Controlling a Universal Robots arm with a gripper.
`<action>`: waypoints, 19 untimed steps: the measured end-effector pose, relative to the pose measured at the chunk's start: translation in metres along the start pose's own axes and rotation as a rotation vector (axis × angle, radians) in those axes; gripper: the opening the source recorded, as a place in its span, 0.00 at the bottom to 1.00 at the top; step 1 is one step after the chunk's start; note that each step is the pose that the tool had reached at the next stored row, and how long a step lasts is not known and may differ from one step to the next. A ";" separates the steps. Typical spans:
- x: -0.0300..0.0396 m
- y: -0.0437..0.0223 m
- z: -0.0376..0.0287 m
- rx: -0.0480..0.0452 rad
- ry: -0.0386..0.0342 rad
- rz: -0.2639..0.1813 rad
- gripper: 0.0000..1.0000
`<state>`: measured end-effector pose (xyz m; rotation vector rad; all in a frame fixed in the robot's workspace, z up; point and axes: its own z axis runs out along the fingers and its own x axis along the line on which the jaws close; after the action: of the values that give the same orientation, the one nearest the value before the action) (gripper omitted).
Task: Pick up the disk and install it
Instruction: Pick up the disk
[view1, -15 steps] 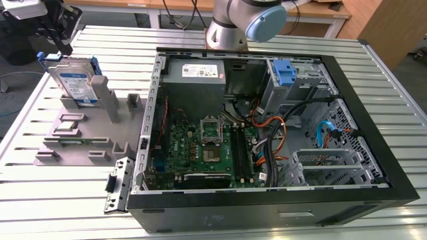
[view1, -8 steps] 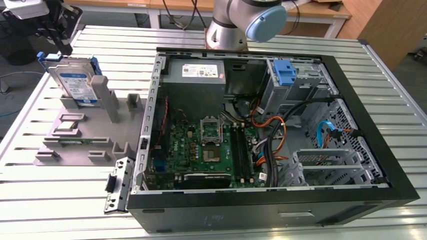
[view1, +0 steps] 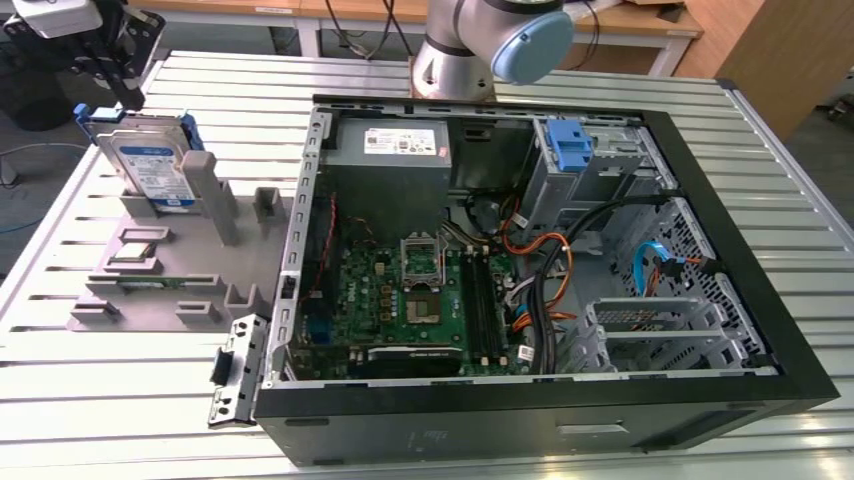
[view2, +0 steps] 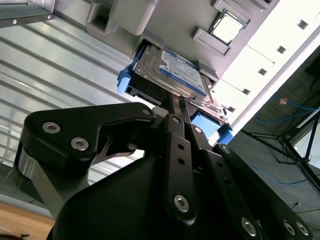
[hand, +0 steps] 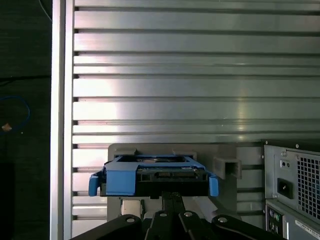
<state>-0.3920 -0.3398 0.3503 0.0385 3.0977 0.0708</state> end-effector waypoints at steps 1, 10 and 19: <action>0.0000 0.0000 0.0000 0.0000 0.0000 0.000 0.10; 0.0000 0.0000 0.0000 -0.0021 0.0021 -0.048 0.10; 0.0000 0.0000 0.0000 -0.0049 0.0048 -0.103 0.10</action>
<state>-0.3920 -0.3398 0.3503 -0.1215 3.0978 0.0751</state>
